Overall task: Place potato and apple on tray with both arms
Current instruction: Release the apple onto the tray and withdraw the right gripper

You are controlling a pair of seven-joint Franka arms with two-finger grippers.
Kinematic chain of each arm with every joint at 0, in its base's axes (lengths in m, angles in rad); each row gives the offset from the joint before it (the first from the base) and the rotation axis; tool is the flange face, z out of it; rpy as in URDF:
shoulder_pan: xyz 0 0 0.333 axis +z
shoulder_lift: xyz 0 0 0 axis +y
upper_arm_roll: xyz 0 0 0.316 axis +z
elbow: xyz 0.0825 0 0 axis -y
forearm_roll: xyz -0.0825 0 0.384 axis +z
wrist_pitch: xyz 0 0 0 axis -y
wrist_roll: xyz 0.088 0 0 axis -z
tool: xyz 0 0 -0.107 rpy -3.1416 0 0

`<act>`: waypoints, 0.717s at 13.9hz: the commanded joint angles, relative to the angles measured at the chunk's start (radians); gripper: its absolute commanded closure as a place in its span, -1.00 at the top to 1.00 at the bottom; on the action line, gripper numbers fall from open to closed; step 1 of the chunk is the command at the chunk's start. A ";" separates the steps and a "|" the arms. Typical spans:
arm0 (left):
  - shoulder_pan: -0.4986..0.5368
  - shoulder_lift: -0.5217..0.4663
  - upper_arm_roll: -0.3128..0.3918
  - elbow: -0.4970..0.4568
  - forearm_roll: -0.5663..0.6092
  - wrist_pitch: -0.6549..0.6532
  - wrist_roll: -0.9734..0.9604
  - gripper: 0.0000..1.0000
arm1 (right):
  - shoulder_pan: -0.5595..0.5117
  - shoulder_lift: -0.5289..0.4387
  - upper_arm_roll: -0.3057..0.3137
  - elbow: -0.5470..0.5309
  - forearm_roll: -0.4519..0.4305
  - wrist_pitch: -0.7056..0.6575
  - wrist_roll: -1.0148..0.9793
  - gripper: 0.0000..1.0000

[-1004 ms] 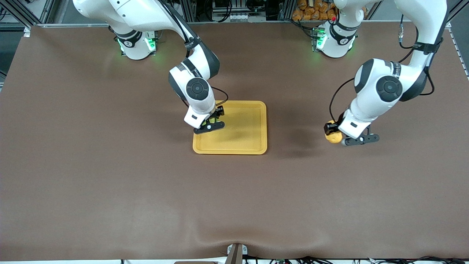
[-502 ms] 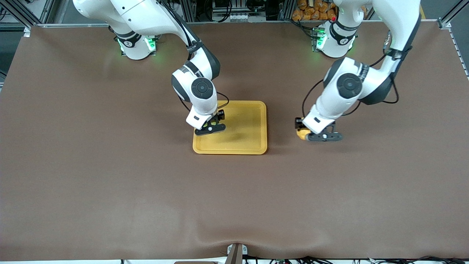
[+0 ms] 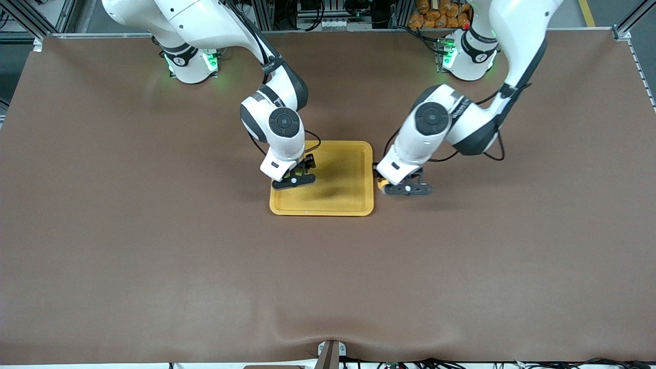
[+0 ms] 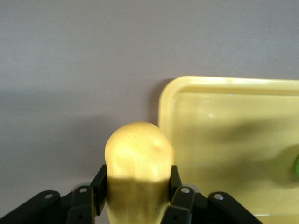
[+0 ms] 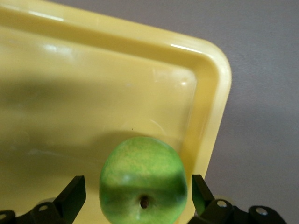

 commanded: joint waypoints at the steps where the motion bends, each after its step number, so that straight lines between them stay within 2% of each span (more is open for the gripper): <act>1: -0.081 0.114 0.022 0.127 0.075 -0.054 -0.122 -1.00 | -0.002 -0.074 -0.011 0.003 -0.024 -0.045 0.066 1.00; 5: -0.158 0.209 0.036 0.248 0.125 -0.101 -0.191 -1.00 | -0.117 -0.205 -0.032 0.002 -0.013 -0.179 0.094 1.00; 8: -0.185 0.237 0.037 0.252 0.127 -0.101 -0.197 -1.00 | -0.255 -0.294 -0.031 -0.003 -0.013 -0.185 0.076 1.00; 10: -0.214 0.249 0.062 0.250 0.139 -0.101 -0.210 -1.00 | -0.329 -0.335 -0.032 -0.003 -0.012 -0.212 -0.043 1.00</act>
